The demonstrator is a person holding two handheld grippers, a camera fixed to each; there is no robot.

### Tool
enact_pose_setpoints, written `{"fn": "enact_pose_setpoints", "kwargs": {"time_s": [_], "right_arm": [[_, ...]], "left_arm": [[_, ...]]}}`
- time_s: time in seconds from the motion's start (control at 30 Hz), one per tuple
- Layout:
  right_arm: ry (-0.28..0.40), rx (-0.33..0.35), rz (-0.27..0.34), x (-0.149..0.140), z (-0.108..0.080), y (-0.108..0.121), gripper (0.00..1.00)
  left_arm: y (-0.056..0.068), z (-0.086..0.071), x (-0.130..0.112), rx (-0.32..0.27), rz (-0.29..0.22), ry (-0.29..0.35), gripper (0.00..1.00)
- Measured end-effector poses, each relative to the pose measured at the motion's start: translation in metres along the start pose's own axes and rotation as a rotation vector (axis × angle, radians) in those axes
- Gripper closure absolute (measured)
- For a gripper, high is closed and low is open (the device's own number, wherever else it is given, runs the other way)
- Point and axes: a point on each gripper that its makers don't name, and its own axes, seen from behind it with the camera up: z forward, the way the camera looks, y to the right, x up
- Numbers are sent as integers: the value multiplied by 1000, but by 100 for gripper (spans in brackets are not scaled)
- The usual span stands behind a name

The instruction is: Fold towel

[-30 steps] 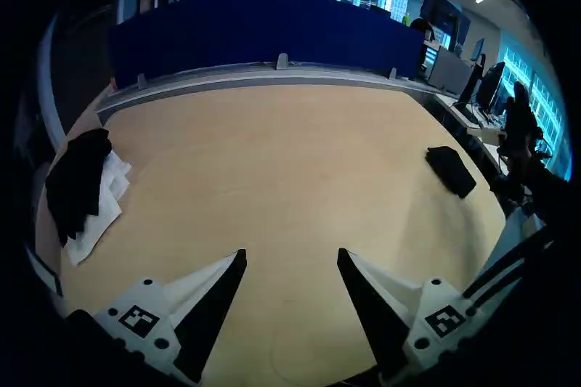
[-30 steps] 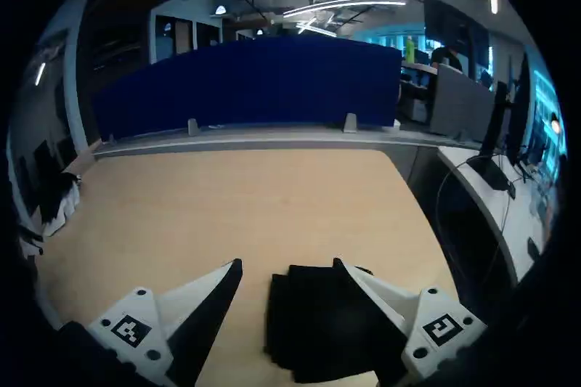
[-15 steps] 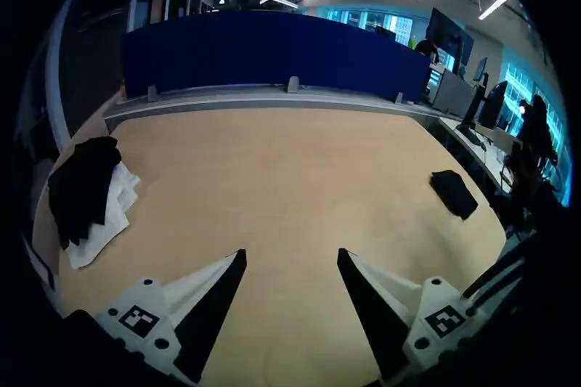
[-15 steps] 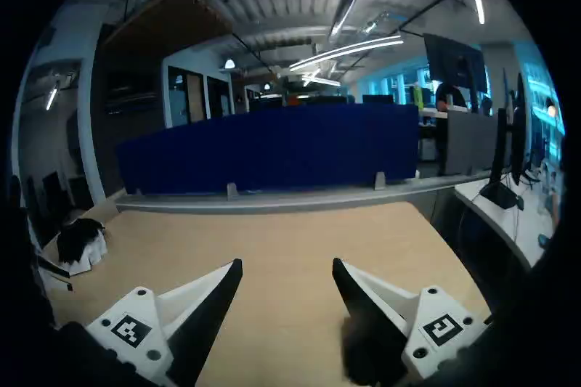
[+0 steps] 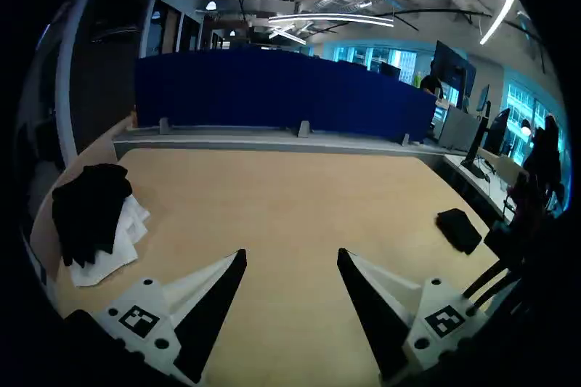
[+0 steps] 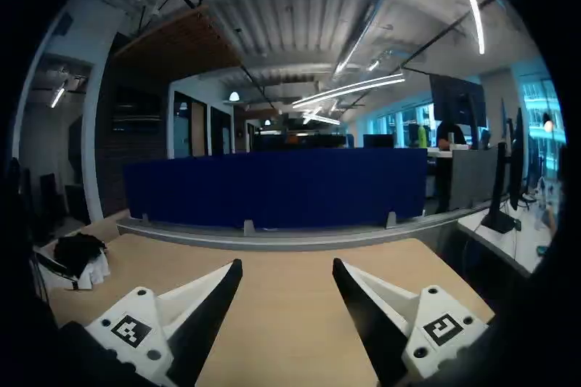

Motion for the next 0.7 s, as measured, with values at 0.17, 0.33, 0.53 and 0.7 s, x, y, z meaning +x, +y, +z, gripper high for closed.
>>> {"fn": "enact_pose_setpoints", "kwargs": {"time_s": [0.17,0.33,0.53,0.7], "right_arm": [[-16,9,2,-4,0,-9,4],[-22,7,-9,-7,1,-15,4],[-29,5,-21,-10,2,-24,4],[-32,4,-25,-12,3,-32,4]], "left_arm": [[-6,1,19,13,-1,81,7],[-15,0,47,46,15,201,7],[-25,-1,82,89,48,349,7],[-36,3,94,127,55,402,7]]}}
